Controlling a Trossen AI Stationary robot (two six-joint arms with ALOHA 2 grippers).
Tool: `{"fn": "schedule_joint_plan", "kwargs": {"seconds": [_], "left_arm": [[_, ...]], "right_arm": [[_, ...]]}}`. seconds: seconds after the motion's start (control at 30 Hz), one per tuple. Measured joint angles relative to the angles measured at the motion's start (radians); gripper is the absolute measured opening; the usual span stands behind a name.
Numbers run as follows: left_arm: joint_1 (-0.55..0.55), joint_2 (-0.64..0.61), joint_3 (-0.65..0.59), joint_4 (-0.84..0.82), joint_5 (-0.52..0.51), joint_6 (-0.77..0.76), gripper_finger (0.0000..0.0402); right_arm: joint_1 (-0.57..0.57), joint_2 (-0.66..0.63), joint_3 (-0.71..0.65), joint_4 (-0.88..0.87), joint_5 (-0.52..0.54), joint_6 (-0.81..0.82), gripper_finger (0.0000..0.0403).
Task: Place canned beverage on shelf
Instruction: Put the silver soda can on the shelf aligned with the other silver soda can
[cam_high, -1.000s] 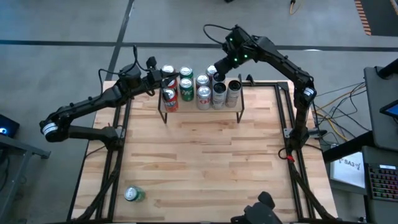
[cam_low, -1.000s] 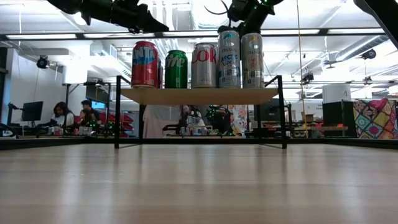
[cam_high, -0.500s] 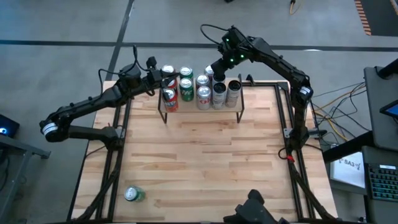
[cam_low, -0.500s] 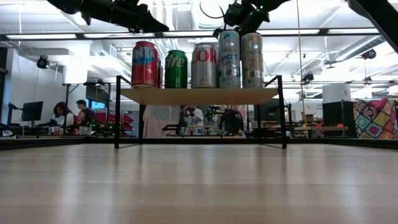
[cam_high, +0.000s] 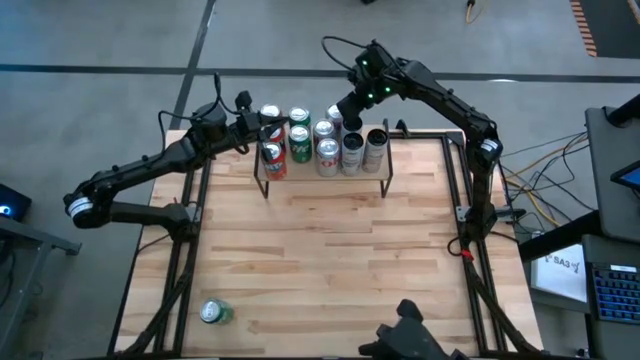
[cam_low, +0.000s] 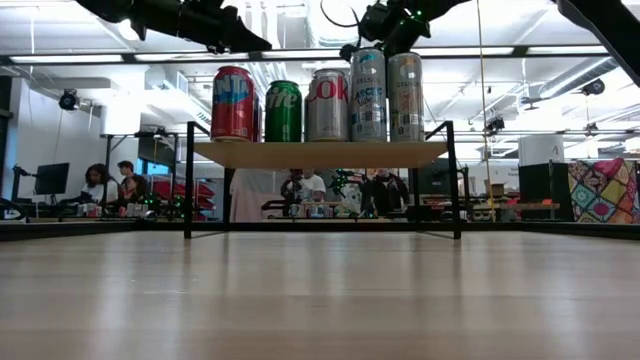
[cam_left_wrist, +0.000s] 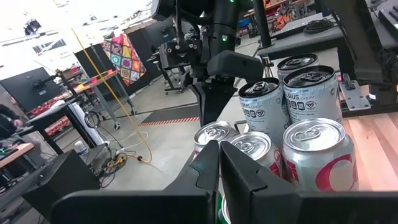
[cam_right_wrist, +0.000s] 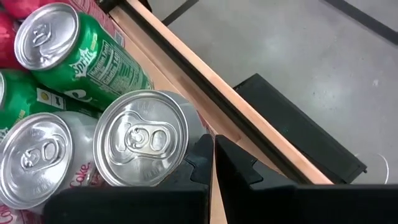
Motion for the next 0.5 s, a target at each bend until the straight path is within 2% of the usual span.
{"fn": "schedule_joint_plan", "kwargs": {"seconds": [0.33,0.5], "left_arm": [[0.0,0.0,0.0,0.003,0.0,0.0,0.0],[-0.003,0.002,0.0,0.003,0.001,-0.017,0.0]], "right_arm": [[0.005,-0.002,0.093,0.056,0.001,-0.017,0.0009],[0.015,-0.015,0.134,0.024,-0.004,-0.123,0.0009]]}}
